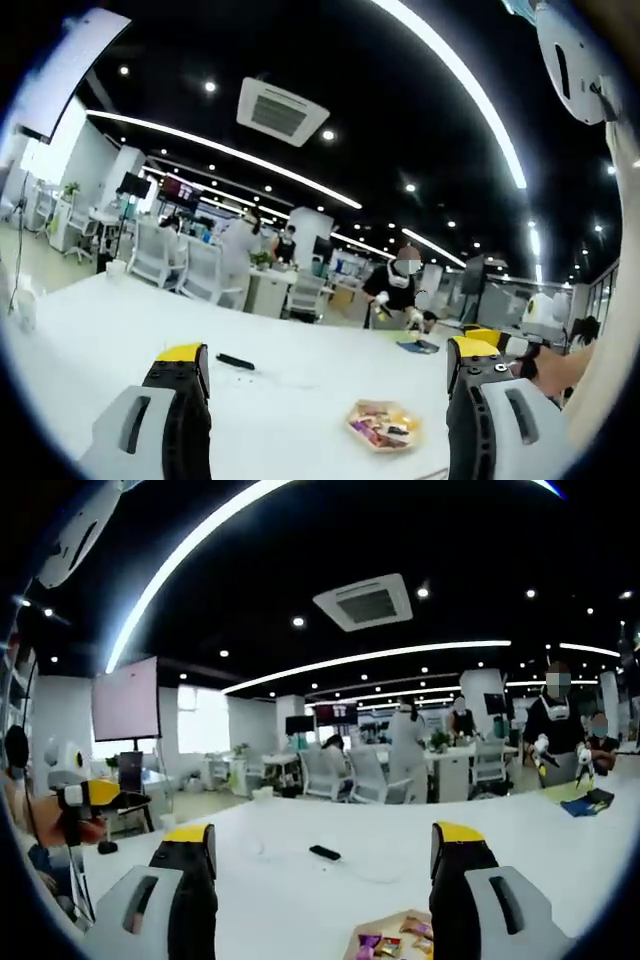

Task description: Place the target food into the container with the food tongs after gripping and lifting it, then release it inside without dropping or visibly crushing the food.

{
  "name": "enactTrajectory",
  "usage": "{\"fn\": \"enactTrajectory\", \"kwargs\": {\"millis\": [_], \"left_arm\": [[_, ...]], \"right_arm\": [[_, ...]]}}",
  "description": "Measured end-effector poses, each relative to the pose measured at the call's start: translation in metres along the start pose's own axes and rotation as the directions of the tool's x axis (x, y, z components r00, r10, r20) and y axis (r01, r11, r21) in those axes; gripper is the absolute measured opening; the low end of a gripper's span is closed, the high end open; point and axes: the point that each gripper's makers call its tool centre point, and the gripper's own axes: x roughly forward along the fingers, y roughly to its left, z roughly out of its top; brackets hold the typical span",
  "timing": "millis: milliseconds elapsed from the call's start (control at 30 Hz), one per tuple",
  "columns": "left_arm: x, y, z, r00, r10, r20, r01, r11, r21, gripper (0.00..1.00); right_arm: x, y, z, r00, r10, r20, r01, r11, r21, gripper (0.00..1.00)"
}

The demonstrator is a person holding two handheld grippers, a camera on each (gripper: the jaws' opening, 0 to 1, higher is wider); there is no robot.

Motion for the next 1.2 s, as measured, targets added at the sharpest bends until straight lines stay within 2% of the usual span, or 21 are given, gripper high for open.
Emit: {"fn": "enactTrajectory", "kwargs": {"millis": [67,133,233,267,300,367,400,533,667,700,800,867,1000,1067,1100,1200], "left_arm": [[-0.002,0.001,-0.001,1.000,0.008,0.001,-0.008,1.000,0.004,0.99],[-0.004,0.003,-0.007,0.999,0.018,-0.032,-0.018,1.000,-0.002,0.99],[-0.008,0.003,-0.009,0.999,0.031,-0.043,-0.031,1.000,0.002,0.99],[-0.009,0.004,-0.009,0.998,0.035,-0.043,-0.035,0.999,0.003,0.99],[-0.015,0.007,-0.007,0.998,0.054,-0.026,-0.054,0.998,0.017,0.99],[-0.019,0.009,-0.006,0.998,0.068,-0.018,-0.068,0.998,0.017,0.98],[-0.027,0.014,-0.007,0.995,0.097,-0.012,-0.097,0.995,0.004,0.98],[-0.040,0.021,-0.010,0.991,0.133,-0.011,-0.133,0.991,-0.010,0.98],[-0.050,0.026,-0.010,0.987,0.157,-0.015,-0.158,0.987,-0.011,0.98],[-0.054,0.027,-0.008,0.986,0.168,-0.006,-0.168,0.985,-0.034,0.99],[-0.057,0.028,-0.001,0.984,0.178,0.028,-0.174,0.978,-0.118,0.99],[-0.060,0.026,0.007,0.981,0.188,0.052,-0.183,0.979,-0.091,0.99],[-0.060,0.027,0.000,0.981,0.194,0.028,-0.190,0.977,-0.092,0.99],[-0.061,0.024,-0.002,0.983,0.180,0.023,-0.177,0.978,-0.107,0.99],[-0.061,0.024,-0.002,0.983,0.181,0.023,-0.177,0.978,-0.112,0.99],[-0.060,0.021,-0.005,0.984,0.178,0.012,-0.175,0.978,-0.111,0.99]], "right_arm": [[0.001,0.001,0.002,1.000,0.003,0.001,-0.003,1.000,-0.001,0.89],[0.003,0.002,0.001,1.000,0.004,-0.002,-0.004,1.000,-0.003,0.88],[0.004,0.004,-0.009,0.999,0.014,-0.047,-0.016,0.999,-0.040,0.87],[0.005,0.006,-0.010,0.998,0.020,-0.054,-0.022,0.999,-0.038,0.87],[0.008,0.013,-0.017,0.995,0.050,-0.089,-0.054,0.998,-0.039,0.87],[0.009,0.015,-0.019,0.993,0.060,-0.101,-0.065,0.997,-0.044,0.87],[0.016,0.018,-0.017,0.992,0.071,-0.105,-0.076,0.996,-0.042,0.87],[0.030,0.021,-0.015,0.991,0.082,-0.103,-0.083,0.997,-0.003,0.86],[0.040,0.033,-0.016,0.987,0.124,-0.098,-0.122,0.992,0.020,0.87],[0.042,0.041,-0.013,0.985,0.153,-0.080,-0.150,0.988,0.044,0.87],[0.044,0.045,-0.008,0.987,0.151,-0.057,-0.150,0.989,0.013,0.88],[0.047,0.046,-0.008,0.987,0.151,-0.058,-0.150,0.989,0.018,0.88],[0.049,0.049,-0.018,0.984,0.155,-0.090,-0.153,0.988,0.035,0.87],[0.047,0.057,-0.035,0.969,0.193,-0.154,-0.185,0.980,0.067,0.86],[0.047,0.058,-0.037,0.966,0.200,-0.161,-0.189,0.978,0.084,0.86],[0.047,0.055,-0.041,0.972,0.175,-0.154,-0.168,0.984,0.060,0.89]]}}
